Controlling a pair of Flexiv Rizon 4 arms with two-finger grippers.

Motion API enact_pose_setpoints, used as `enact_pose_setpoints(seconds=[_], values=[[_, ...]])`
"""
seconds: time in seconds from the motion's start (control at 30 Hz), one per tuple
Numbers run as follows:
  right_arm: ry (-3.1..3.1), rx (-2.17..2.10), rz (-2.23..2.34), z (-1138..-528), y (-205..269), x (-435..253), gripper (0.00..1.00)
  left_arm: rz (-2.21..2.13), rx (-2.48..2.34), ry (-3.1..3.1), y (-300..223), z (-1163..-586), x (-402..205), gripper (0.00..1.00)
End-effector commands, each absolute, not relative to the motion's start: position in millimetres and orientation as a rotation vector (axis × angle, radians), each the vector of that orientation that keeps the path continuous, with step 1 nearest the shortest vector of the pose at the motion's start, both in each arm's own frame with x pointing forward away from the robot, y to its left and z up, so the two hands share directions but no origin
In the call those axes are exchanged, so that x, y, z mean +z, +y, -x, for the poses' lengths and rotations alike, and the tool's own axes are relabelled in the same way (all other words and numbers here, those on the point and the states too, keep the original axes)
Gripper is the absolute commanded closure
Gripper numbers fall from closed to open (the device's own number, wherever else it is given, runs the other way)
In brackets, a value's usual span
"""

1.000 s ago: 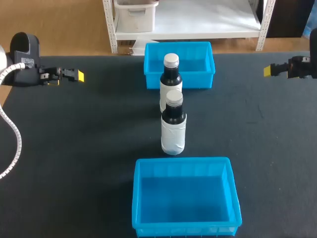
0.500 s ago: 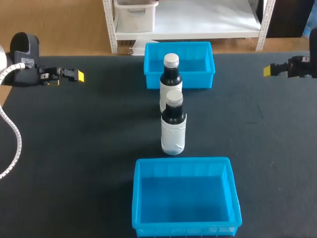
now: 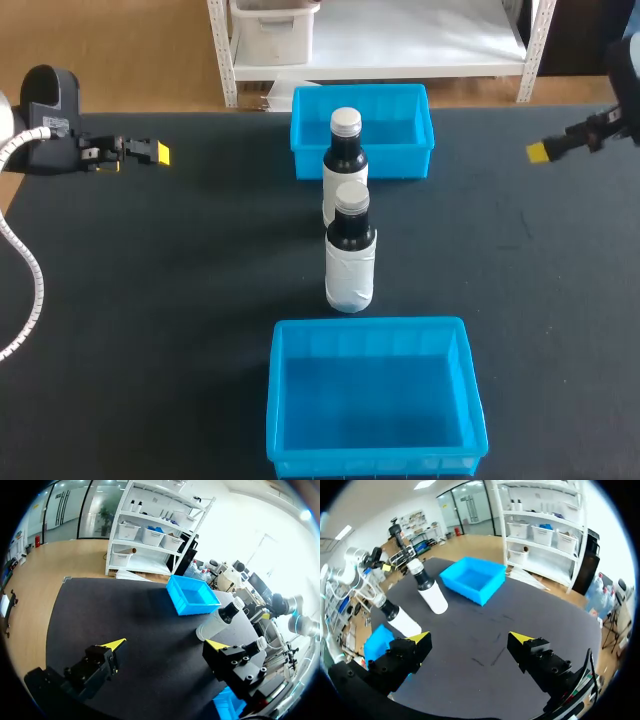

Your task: Pick up the bottle, and place it in the far bin if it is heavy, or in the near bin if it is light.

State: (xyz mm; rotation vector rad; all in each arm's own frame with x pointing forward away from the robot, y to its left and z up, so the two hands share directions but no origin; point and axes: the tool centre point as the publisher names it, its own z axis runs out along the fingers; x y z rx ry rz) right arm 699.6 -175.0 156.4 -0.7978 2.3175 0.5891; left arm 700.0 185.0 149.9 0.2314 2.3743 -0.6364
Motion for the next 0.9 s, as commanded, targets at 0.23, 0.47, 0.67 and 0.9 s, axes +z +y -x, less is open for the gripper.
enact_pose_setpoints(seconds=[0.23,0.47,0.67,0.9], values=[[2.005,1.003,1.494,-707.0,-168.0,159.1,0.0,-0.231,-0.636,2.374,185.0,-700.0,149.9,0.0],[1.841,0.865,1.752,-691.5,-126.9,158.8,0.0,-0.231,-0.636,2.374,185.0,-700.0,149.9,0.0],[1.749,0.84,1.871,-671.4,-92.6,153.2,0.0,-0.231,-0.636,2.374,185.0,-700.0,149.9,0.0],[1.744,0.847,1.893,-660.7,-63.5,141.9,0.0,-0.231,-0.636,2.374,185.0,-700.0,149.9,0.0]])
